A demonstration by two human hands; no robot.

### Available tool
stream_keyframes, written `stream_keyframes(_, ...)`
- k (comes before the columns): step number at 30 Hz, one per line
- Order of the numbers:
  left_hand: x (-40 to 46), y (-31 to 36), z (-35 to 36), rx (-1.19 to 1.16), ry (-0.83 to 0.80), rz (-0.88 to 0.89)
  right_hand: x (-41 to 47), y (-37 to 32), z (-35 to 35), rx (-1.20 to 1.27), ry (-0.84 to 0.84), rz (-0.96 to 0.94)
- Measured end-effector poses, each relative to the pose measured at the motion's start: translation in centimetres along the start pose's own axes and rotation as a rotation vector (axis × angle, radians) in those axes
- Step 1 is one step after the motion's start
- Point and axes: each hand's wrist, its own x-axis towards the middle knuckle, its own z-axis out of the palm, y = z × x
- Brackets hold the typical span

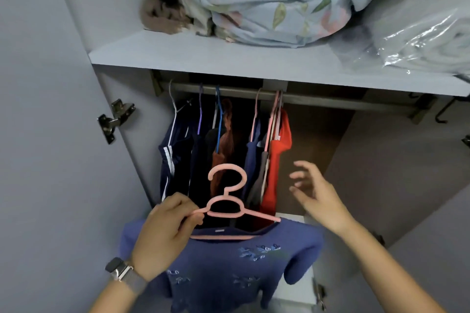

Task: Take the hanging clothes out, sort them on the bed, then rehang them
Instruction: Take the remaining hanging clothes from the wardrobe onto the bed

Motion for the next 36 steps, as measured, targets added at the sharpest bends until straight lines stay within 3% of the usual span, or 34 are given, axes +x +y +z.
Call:
stream_keyframes(7, 0.5, -0.6, -2.4, 0.020, 0.052, -0.051, 13.7, 0.1, 4.2, 0.092, 0.003, 0.281)
stream_keyframes(13, 1.8, -0.7, -2.0, 0.019, 0.054, -0.091, 16.6, 2.5, 5.9, 0.104, 0.146, 0.381)
stream_keyframes(18, 2.8, -0.7, -0.5, 0.013, 0.008, -0.079, 17.5, 1.7, 2.5, 0.555, 0.186, 0.502)
stream_keyframes(22, 3.1, -0.5, 0.4, -0.003, -0.052, -0.033, 15.6, 1.7, -1.3, 0.679, 0.081, 0.472)
stream_keyframes(31, 4.1, 0.5, 3.0, -0.083, -0.172, 0.061, 9.2, 5.9, -5.6, 0.539, 0.211, 0.489)
stream_keyframes(36, 5.0, 1.7, 4.5, -0.182, -0.247, 0.114, 3.4, 7.8, -5.5, 0.280, 0.051, 0.462)
